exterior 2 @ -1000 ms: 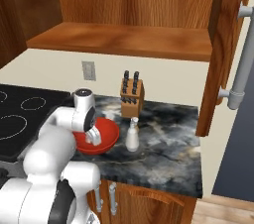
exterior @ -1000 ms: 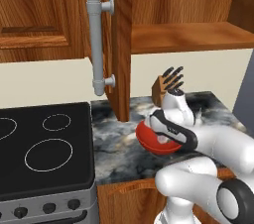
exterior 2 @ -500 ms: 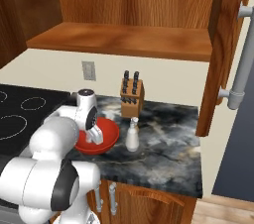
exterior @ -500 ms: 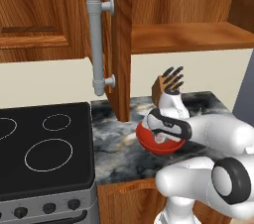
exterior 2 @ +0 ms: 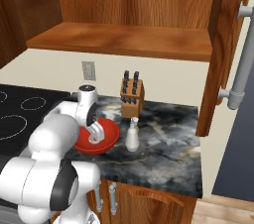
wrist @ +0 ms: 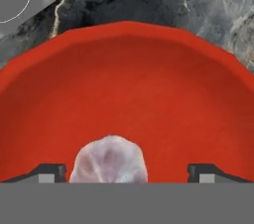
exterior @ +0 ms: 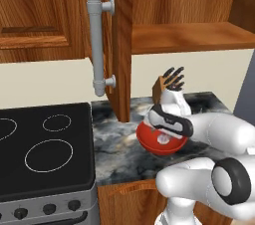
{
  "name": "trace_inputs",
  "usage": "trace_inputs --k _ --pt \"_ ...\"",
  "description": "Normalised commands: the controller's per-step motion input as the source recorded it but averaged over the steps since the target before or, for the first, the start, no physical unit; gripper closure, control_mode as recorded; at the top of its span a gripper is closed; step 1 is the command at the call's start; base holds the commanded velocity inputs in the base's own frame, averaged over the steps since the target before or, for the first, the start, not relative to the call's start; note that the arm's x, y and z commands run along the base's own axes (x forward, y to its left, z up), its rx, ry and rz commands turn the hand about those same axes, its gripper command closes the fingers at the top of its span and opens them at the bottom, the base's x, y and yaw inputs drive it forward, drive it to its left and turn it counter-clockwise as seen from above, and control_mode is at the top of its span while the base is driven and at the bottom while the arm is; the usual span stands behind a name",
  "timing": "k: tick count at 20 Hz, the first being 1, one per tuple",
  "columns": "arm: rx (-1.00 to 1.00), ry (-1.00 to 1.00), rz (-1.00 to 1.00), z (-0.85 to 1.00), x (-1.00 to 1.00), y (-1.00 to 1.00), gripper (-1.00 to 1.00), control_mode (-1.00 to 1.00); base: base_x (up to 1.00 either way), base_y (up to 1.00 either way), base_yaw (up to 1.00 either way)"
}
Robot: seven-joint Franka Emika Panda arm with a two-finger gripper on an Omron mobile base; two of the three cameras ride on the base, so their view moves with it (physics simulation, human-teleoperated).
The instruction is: Retrieve the bottle and the shaker from the cabinet and place them next to the mixing bowl on the counter. Then add garlic from the fridge to the mixing bowl.
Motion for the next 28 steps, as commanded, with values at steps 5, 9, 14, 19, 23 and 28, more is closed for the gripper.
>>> trace_inputs --k 5,9,14,19,23,28 --pt "0.0 -0.05 0.0 0.3 -0.1 -0.32 -1.0 -1.0 0.0 0.0 0.0" --pt "0.0 -0.1 0.0 0.49 -0.41 -0.22 -1.0 -1.0 0.0 0.0 0.0" --pt "0.0 -0.12 0.0 0.48 -0.58 -0.1 -1.0 -1.0 0.0 0.0 0.0" --pt "0.0 -0.18 0.0 0.49 -0.83 -0.07 -1.0 -1.0 0.0 0.0 0.0" --pt "-0.03 -0.18 0.0 0.52 -0.94 -0.01 -1.0 -1.0 0.0 0.0 0.0" --pt "-0.05 -0.19 0.0 0.58 -0.97 0.0 -1.0 -1.0 0.0 0.0 0.0"
